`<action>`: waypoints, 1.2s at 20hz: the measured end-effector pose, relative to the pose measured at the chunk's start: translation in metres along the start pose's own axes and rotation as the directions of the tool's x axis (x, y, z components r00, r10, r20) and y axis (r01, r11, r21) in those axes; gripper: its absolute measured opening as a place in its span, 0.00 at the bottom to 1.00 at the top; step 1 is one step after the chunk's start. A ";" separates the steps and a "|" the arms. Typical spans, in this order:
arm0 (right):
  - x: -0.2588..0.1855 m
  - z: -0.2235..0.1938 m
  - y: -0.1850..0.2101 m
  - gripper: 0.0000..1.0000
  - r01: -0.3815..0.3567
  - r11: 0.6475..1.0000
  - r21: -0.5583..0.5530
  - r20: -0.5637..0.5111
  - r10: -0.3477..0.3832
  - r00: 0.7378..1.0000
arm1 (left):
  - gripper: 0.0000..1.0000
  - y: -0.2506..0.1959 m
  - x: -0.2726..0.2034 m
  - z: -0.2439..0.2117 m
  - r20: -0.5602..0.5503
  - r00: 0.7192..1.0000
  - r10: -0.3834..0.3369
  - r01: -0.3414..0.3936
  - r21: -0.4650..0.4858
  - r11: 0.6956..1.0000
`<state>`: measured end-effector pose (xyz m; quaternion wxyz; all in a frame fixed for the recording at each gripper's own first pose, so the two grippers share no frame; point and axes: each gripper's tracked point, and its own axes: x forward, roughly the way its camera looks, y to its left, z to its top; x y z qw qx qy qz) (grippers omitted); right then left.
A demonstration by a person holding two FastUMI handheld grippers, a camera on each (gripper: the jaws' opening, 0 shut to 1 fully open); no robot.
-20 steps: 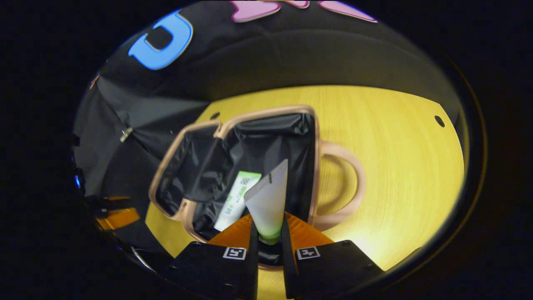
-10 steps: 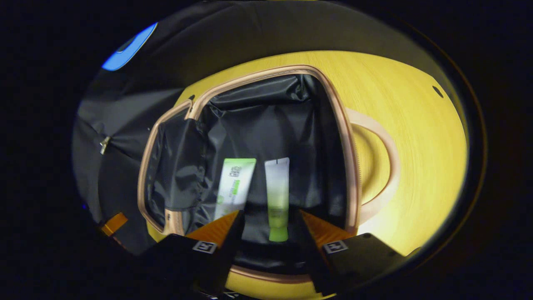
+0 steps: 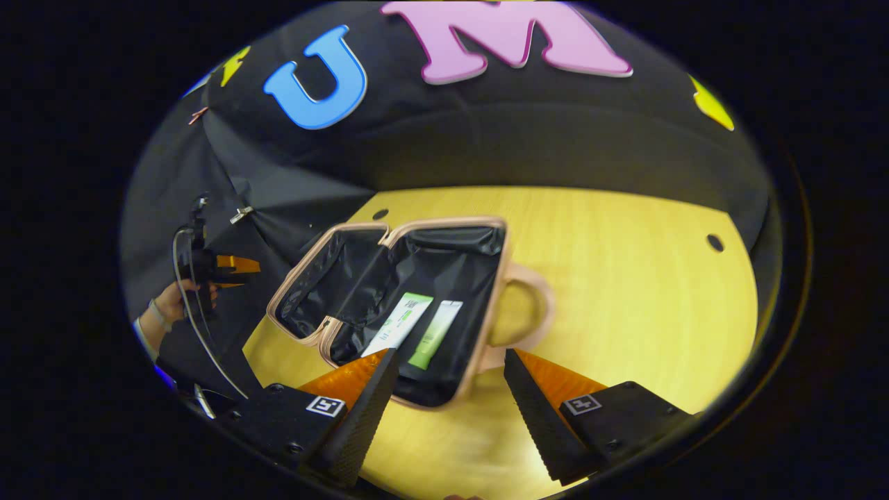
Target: First open the suitcase, pack the skin care products into it, and then close the suitcase.
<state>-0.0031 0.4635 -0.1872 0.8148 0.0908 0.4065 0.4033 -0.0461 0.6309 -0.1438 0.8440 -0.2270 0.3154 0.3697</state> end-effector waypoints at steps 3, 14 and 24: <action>-0.046 -0.004 -0.034 0.97 0.089 0.996 0.029 0.060 -0.091 0.994 | 0.88 0.004 0.035 0.000 -0.062 0.998 -0.001 -0.002 -0.049 0.999; -0.119 -0.070 -0.119 0.97 0.324 0.907 0.269 -0.014 -0.333 0.943 | 0.78 0.000 0.126 -0.028 -0.255 0.961 0.109 -0.068 0.166 0.984; -0.116 -0.064 -0.086 0.97 0.253 0.912 0.321 0.036 -0.279 0.960 | 0.13 -0.030 0.101 -0.016 -0.229 0.973 -0.017 0.046 0.123 0.991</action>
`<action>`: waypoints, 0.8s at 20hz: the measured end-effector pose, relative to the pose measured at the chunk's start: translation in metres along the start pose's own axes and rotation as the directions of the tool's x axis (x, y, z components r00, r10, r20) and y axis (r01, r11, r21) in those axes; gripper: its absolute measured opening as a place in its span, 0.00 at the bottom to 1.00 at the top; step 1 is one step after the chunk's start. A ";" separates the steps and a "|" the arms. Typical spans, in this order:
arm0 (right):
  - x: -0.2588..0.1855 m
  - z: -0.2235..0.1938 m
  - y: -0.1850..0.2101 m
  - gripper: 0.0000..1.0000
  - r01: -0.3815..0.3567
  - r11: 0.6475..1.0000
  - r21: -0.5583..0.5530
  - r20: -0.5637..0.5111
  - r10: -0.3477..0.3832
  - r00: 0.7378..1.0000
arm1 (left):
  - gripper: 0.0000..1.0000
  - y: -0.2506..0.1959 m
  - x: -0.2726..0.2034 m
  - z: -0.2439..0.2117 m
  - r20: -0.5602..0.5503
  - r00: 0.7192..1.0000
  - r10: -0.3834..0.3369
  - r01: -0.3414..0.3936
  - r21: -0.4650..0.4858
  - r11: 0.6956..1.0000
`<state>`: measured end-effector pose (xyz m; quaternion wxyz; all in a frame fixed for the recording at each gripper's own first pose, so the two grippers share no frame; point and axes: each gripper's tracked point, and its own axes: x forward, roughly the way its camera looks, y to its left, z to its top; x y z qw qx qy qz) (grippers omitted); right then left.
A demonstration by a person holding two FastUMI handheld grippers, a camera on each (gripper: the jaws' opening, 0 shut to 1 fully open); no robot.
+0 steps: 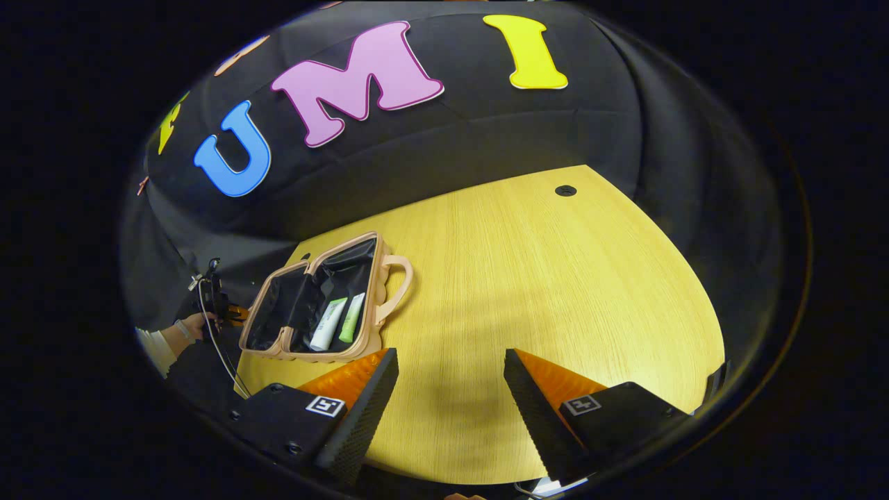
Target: First open the suitcase, pack the skin care products into it, and then close the suitcase.
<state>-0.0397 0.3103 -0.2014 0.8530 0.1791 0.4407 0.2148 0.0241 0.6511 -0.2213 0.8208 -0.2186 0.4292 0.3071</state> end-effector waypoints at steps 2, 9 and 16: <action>-0.004 0.002 0.000 0.97 -0.008 1.000 0.003 0.008 0.008 1.000 | 0.12 -0.007 -0.017 0.010 0.050 0.998 -0.026 0.023 0.046 0.999; -0.011 0.018 0.002 0.97 -0.065 0.998 0.001 0.044 0.065 0.997 | 0.07 -0.058 -0.101 0.050 0.242 0.952 -0.187 0.131 0.230 0.964; -0.023 0.041 0.000 0.97 -0.146 0.988 -0.057 0.076 0.151 0.986 | 0.07 -0.171 -0.197 0.056 0.284 0.864 -0.416 0.310 0.350 0.884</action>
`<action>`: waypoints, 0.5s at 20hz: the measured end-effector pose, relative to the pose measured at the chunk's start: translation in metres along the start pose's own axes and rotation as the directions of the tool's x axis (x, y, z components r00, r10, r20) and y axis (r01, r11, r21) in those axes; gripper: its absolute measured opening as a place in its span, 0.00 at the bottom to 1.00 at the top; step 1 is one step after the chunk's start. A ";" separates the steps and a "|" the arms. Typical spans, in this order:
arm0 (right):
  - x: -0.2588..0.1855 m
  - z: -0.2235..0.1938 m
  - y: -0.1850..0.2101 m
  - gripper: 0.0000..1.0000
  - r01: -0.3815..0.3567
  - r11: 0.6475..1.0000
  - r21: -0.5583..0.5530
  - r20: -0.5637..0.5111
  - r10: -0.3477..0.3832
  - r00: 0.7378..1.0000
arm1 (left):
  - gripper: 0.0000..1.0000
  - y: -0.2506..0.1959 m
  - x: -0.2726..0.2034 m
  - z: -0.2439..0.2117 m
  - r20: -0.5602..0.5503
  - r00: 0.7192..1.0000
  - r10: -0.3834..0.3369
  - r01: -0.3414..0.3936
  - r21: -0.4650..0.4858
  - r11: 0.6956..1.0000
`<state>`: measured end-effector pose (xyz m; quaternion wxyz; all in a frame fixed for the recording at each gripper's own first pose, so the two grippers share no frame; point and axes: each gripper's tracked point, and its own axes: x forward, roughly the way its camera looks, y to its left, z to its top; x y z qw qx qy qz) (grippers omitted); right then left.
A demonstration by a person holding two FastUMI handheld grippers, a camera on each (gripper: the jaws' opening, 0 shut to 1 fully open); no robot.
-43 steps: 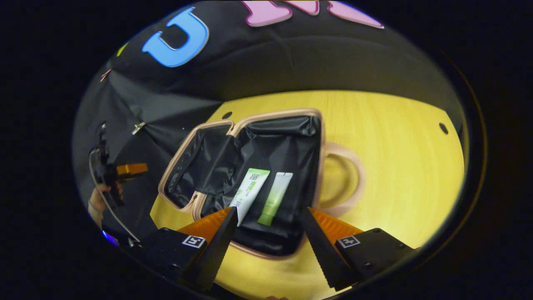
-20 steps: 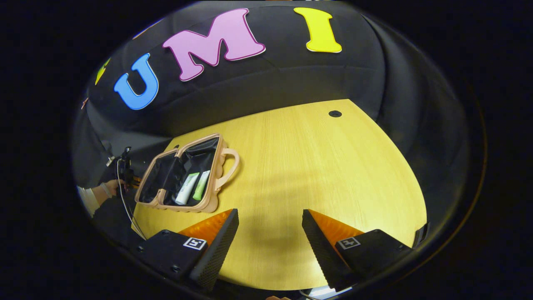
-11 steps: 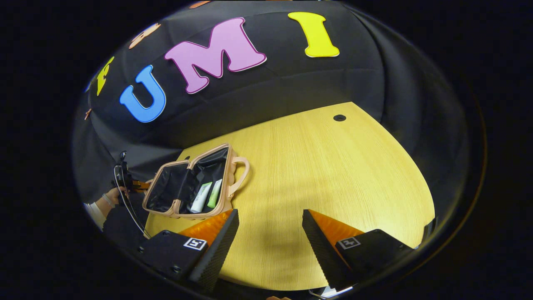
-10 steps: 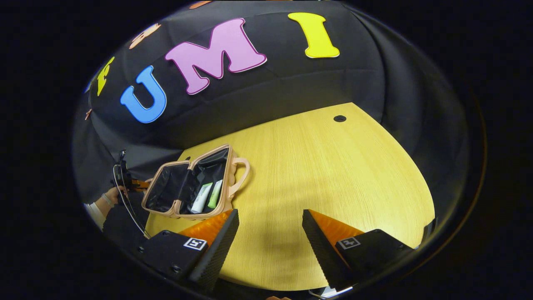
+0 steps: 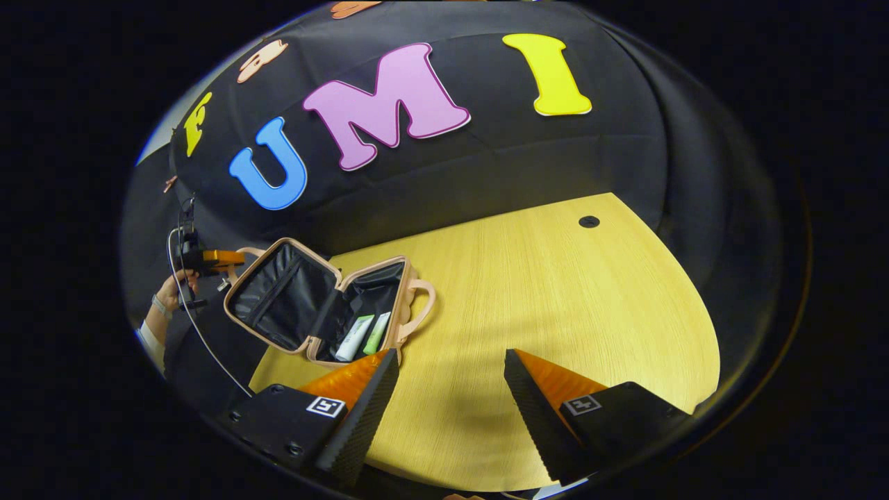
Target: First open the suitcase, pack the skin care products into it, and then close the suitcase.
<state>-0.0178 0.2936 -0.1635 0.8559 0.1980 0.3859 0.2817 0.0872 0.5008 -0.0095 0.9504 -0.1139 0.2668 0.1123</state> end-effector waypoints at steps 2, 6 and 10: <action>-0.006 0.003 -0.005 0.97 -0.011 1.000 0.001 0.005 0.011 1.000 | 0.07 -0.062 0.003 0.004 -0.005 0.999 -0.054 0.054 0.039 0.998; -0.029 0.008 -0.032 0.97 0.001 1.000 -0.024 0.021 -0.001 1.000 | 0.07 -0.175 0.033 -0.013 -0.061 0.982 -0.177 0.181 0.074 0.981; -0.053 0.014 -0.061 0.97 0.045 0.998 -0.045 0.049 -0.043 0.998 | 0.07 -0.256 0.076 -0.066 -0.174 0.957 -0.233 0.251 0.086 0.964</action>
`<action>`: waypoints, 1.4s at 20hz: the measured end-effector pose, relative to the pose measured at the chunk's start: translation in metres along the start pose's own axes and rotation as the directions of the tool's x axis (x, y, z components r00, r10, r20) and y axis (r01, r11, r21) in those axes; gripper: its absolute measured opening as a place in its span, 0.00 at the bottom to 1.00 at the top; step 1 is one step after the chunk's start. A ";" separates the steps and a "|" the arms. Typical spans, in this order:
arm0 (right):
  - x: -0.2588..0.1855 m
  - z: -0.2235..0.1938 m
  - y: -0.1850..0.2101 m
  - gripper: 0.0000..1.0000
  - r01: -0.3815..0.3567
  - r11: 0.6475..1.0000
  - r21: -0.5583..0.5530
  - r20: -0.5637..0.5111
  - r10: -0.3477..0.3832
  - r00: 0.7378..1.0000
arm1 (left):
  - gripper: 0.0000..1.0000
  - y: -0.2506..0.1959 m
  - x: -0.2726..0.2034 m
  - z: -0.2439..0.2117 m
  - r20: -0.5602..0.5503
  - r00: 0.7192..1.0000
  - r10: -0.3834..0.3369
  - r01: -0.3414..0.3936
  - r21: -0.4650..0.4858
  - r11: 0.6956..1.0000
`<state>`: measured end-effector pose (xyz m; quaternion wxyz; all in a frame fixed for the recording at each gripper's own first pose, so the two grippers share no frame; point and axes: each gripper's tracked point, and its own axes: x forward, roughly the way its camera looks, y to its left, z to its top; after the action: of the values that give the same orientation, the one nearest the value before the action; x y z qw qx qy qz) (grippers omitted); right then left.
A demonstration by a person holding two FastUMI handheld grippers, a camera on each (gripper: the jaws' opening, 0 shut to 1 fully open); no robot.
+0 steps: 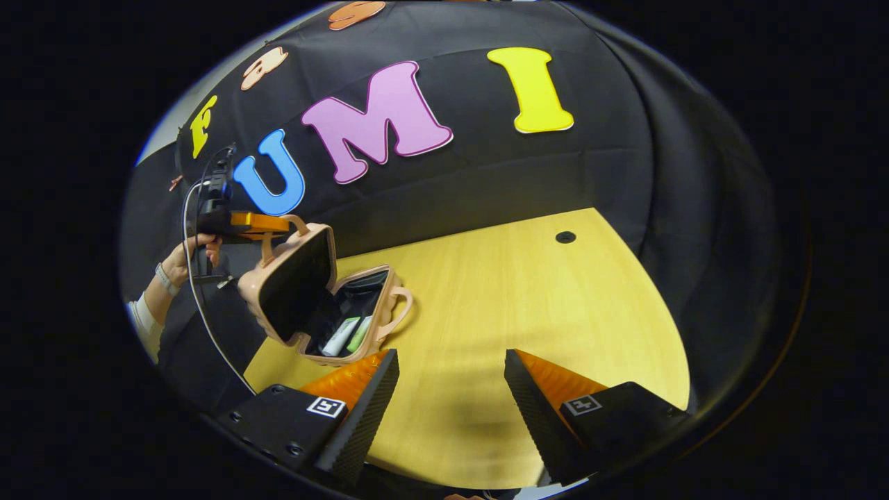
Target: First open the suitcase, pack the skin care products into it, and then close the suitcase.
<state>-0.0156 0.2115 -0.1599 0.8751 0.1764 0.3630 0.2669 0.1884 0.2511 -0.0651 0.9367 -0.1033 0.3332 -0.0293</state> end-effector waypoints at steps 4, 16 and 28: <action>-0.024 0.004 -0.021 0.97 0.050 0.998 -0.024 0.032 -0.050 0.998 | 0.08 -0.040 0.090 -0.063 -0.145 0.989 0.009 0.001 0.069 0.998; -0.093 0.034 -0.082 0.97 0.121 0.993 0.013 0.127 -0.122 0.984 | 0.18 -0.051 0.155 -0.145 -0.258 0.956 0.138 -0.105 0.141 0.985; -0.142 0.140 -0.035 0.97 0.167 0.954 -0.250 0.460 -0.035 0.887 | 0.94 -0.204 -0.066 -0.061 0.387 0.922 0.019 -0.130 0.264 0.956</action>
<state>0.0140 0.0830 -0.0060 0.9641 0.0876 0.1171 0.2214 0.1019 0.0496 -0.0272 0.9889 0.0414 0.1413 -0.0204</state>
